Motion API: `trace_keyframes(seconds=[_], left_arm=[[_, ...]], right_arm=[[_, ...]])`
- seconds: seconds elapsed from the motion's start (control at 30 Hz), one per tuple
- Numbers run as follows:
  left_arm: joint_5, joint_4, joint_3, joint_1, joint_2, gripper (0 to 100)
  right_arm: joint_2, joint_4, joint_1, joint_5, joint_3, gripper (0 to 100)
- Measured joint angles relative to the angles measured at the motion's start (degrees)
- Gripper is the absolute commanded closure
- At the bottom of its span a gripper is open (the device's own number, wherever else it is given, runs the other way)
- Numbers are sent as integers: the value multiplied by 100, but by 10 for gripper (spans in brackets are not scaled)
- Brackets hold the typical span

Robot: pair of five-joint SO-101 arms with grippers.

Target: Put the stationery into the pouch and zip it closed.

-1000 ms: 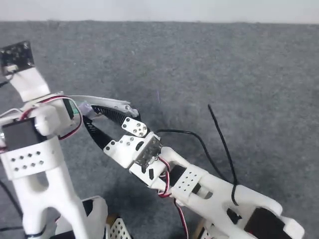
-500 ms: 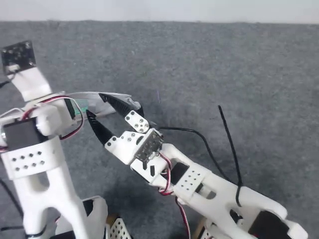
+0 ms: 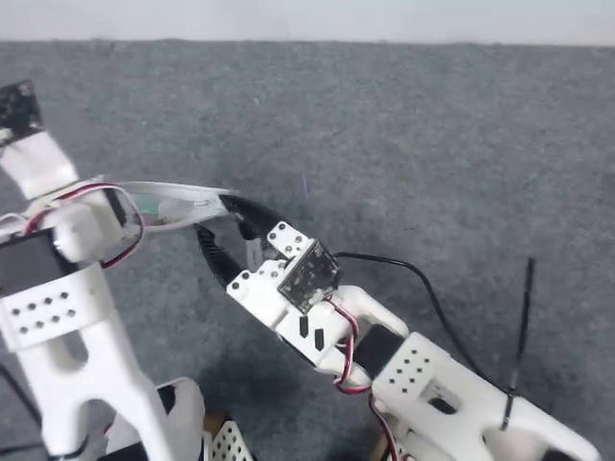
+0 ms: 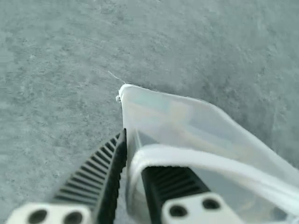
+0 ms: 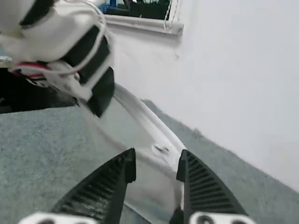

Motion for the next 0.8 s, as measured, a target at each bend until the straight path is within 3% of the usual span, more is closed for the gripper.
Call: trace_keyframes(seconds=[0.37, 0.63, 0.8], left_arm=[[220, -158, 9, -554, 0, 988], [220, -158, 9, -580, 0, 988], [220, -158, 9, -580, 0, 988]], right_arm=[[-255, 862, 26, -26, 360, 864], [-202, 448, 185, -26, 527, 864], [659, -158, 360, -308, 325, 864]])
